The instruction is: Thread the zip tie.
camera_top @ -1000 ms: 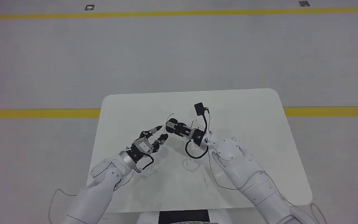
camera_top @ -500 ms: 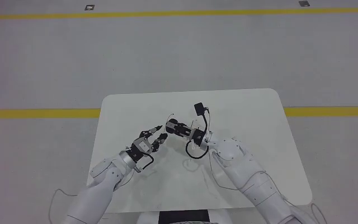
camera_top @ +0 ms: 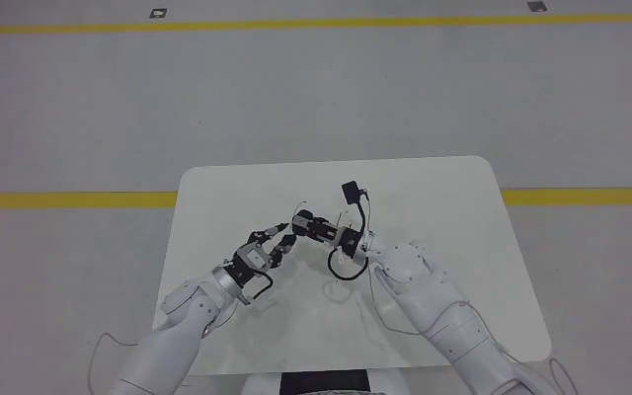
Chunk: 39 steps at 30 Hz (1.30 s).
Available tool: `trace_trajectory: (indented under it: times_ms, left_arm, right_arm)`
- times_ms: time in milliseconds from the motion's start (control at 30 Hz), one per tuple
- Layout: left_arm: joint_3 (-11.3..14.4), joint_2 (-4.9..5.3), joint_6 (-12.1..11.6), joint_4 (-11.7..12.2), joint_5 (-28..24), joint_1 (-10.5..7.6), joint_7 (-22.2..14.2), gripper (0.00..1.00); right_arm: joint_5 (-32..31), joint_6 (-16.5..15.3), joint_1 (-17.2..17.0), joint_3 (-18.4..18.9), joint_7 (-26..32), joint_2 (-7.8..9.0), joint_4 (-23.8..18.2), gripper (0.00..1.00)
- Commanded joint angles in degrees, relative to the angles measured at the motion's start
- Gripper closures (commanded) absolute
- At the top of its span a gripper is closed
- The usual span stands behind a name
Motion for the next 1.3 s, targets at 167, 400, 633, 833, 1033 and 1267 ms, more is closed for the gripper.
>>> trace_trajectory:
  times_ms: [167, 400, 633, 833, 1033, 1267]
  left_arm:
    - [0.1, -0.06, -0.83, 0.06, -0.14, -0.03, 0.16, 0.92]
    - [0.22, -0.09, -1.28, 0.45, 0.19, -0.3, -0.06, 1.0]
    - [0.0, -0.04, -1.76, 0.76, 0.59, -0.38, -0.57, 1.0]
    - [-0.39, 0.0, -2.12, 0.86, 0.43, -0.31, -0.98, 1.0]
    - [-0.76, 0.05, -2.31, 1.01, 0.46, -0.36, -1.48, 1.0]
    - [-2.58, 0.74, -1.31, 1.69, 4.49, -0.77, -6.11, 1.0]
  right_arm:
    - [0.02, -0.2, -0.15, -0.04, -0.24, 0.05, -0.02, 1.0]
    - [0.13, -0.24, -0.38, 0.07, -0.25, 0.14, -0.18, 1.0]
    - [0.42, -0.32, -0.44, -0.01, -0.11, 0.18, -0.17, 0.0]
    - [0.67, -0.37, -0.36, 0.02, -0.08, 0.22, -0.14, 0.0]
    - [1.19, -0.32, -0.31, 0.35, 0.21, 0.31, 0.01, 0.0]
    - [14.03, -0.8, -0.84, 3.95, 10.14, 1.05, 1.86, 0.0]
